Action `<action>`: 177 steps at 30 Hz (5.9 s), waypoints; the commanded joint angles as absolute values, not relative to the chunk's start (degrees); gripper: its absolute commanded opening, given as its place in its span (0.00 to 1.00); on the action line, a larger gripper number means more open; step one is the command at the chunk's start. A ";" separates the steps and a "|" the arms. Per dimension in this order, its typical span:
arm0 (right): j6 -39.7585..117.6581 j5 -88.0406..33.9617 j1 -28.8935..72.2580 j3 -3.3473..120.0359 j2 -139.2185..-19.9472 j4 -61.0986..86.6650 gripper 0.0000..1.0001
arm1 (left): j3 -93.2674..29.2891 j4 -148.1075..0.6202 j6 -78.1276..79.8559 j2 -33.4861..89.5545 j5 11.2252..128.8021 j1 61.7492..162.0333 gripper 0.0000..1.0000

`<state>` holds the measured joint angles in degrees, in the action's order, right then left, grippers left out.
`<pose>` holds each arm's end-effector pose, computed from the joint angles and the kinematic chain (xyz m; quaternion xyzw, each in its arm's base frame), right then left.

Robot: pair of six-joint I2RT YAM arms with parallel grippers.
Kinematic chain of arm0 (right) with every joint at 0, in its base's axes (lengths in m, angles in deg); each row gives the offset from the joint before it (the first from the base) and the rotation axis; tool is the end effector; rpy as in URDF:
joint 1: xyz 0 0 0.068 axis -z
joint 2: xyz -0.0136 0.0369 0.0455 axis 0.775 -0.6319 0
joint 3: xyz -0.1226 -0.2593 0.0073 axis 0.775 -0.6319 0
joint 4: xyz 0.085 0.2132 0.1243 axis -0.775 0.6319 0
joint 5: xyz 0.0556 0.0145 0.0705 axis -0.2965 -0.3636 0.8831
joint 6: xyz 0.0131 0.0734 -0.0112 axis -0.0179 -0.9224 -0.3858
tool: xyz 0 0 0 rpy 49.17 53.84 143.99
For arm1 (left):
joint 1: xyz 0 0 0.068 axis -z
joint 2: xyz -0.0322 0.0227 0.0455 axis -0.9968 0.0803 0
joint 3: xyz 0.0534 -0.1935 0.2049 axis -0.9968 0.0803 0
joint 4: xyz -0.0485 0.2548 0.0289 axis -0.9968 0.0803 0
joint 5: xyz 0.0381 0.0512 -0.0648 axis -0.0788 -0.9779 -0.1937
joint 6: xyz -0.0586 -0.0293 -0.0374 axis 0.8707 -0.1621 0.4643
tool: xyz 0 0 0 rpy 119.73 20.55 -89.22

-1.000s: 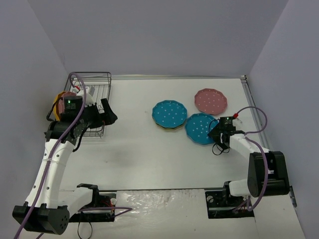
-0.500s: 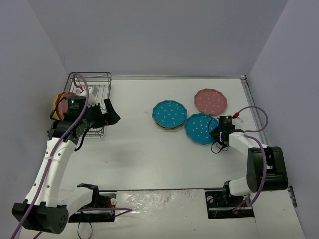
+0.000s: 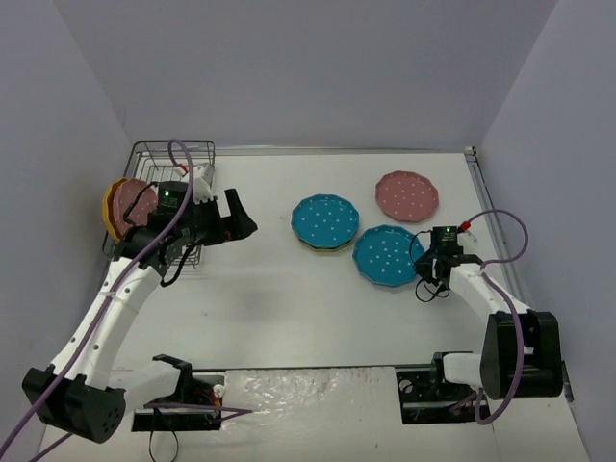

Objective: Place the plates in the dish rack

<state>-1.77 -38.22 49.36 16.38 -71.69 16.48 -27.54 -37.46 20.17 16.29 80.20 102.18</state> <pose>0.2656 0.0028 0.1757 0.3710 0.8413 0.1367 0.3686 0.2359 -0.0921 0.3728 -0.0256 0.8587 -0.3262 0.3945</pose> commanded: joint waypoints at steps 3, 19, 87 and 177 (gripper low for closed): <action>2.03 -29.46 49.58 18.77 -65.26 20.83 0.00 | -29.11 -46.43 25.62 19.52 79.89 107.30 0.97; 6.95 -8.57 48.41 18.45 -62.66 16.81 0.00 | -21.82 -57.32 35.75 23.74 79.53 113.51 0.97; 18.53 -27.62 23.48 17.84 -80.83 11.92 0.24 | -17.81 -53.87 32.60 23.64 73.62 118.35 0.97; -27.09 6.14 21.49 13.29 -92.53 -36.13 0.00 | 5.11 -79.19 58.70 22.67 73.90 116.86 0.09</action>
<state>-25.95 -0.17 22.59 11.11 -94.95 -26.42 6.37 -72.77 57.86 26.05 73.78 116.68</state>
